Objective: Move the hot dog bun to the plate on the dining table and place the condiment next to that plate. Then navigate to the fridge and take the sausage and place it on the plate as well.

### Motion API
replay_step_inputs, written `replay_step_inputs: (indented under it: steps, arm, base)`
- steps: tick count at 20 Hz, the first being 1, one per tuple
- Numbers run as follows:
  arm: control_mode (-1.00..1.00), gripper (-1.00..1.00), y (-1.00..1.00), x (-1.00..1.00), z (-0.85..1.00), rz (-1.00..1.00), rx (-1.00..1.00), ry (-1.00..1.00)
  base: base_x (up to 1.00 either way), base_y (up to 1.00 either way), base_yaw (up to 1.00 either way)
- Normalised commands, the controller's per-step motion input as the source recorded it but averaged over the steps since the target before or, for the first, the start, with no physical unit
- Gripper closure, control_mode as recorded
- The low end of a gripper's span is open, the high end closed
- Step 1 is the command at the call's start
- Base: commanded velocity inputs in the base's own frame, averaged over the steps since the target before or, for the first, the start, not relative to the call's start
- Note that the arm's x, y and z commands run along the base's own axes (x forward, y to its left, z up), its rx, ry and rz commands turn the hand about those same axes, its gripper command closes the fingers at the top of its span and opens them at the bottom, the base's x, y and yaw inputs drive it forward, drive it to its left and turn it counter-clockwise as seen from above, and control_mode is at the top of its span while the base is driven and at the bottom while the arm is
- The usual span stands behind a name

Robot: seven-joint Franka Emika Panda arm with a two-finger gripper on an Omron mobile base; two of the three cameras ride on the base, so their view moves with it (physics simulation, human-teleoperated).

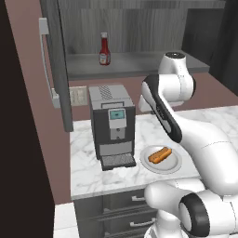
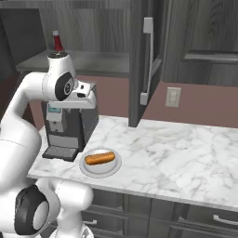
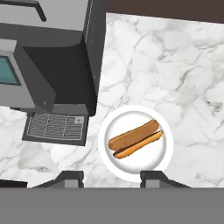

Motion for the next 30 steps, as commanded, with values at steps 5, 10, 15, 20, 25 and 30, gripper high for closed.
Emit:
replay_step_inputs:
  steps: [5,10,15,20,25,30]
  arm:
    - [-1.00,-1.00,0.01,-0.30,-0.03,0.00,0.00,-0.05]
    - [-1.00,-1.00,-0.05,-0.84,-0.42,-0.28,0.03,-0.24]
    - [-1.00,-1.00,-0.18,-0.52,-0.64,-0.53,0.09,-0.08]
    - [-1.00,-1.00,-0.20,-0.16,-0.58,-0.61,0.19,0.00]
    - [-1.00,-1.00,-0.10,0.08,-0.41,-0.43,0.15,0.02]
    - [-1.00,-1.00,-0.12,0.24,-0.32,-0.23,0.11,0.04]
  base:
    - [0.00,0.00,0.00]
    - [0.00,0.00,0.00]
    - [0.00,0.00,0.00]
    - [0.00,0.00,0.00]
    - [0.00,0.00,0.00]
    - [0.00,0.00,0.00]
